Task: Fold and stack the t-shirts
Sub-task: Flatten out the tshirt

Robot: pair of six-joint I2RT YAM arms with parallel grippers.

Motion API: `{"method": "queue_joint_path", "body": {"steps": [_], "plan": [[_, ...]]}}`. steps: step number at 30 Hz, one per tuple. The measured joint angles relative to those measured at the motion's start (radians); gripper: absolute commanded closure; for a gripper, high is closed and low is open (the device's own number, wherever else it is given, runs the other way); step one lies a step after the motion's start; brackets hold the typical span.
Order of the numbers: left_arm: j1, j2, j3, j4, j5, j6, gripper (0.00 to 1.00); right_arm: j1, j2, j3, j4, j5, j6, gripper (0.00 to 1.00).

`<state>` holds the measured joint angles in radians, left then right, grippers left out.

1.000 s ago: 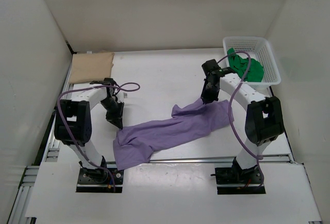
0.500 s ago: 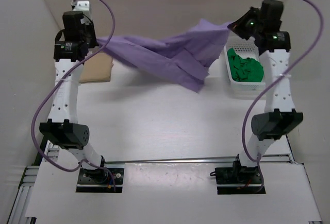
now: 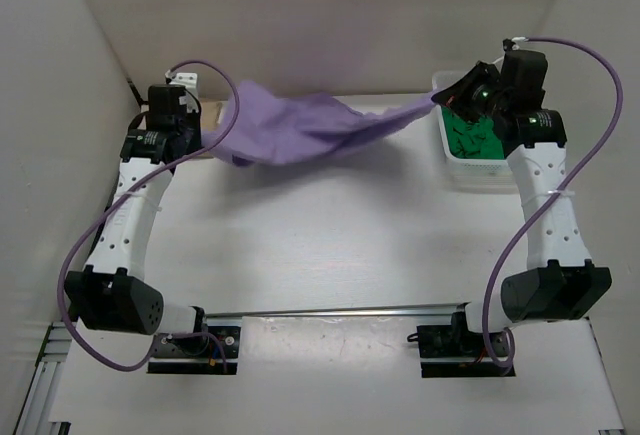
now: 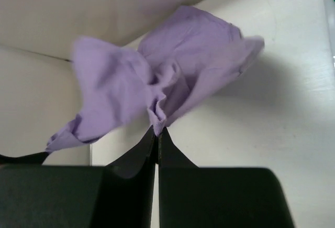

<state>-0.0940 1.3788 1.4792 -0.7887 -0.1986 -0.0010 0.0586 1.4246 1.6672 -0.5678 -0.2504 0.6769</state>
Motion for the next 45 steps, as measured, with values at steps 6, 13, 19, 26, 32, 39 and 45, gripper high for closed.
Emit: {"method": "queue_joint_path", "body": {"steps": [6,13,19,26,32,39,45], "plan": [[0.019,-0.014,0.13,-0.018,-0.022,0.0,0.9,-0.005,0.014,0.168,-0.078,0.059,-0.037,1.0],[0.026,-0.127,0.217,0.022,-0.048,0.001,0.9,-0.007,0.015,0.497,-0.006,0.11,-0.068,1.0],[0.027,-0.11,0.138,0.021,-0.048,0.001,0.9,-0.013,0.169,0.571,0.022,0.098,-0.035,1.0],[0.002,0.008,-0.011,0.004,-0.006,0.001,0.9,-0.019,0.668,0.691,0.039,0.039,0.101,0.04],[-0.044,0.02,-0.139,-0.023,0.027,0.002,0.9,-0.021,0.894,0.648,-0.095,-0.041,0.113,0.0],[-0.037,-0.042,-0.261,-0.028,0.031,0.001,0.9,0.211,0.352,-0.015,-0.188,0.126,-0.045,0.0],[0.005,-0.126,-0.328,-0.027,0.036,0.001,0.9,0.571,-0.014,-0.514,-0.164,0.227,0.014,0.0]]}}
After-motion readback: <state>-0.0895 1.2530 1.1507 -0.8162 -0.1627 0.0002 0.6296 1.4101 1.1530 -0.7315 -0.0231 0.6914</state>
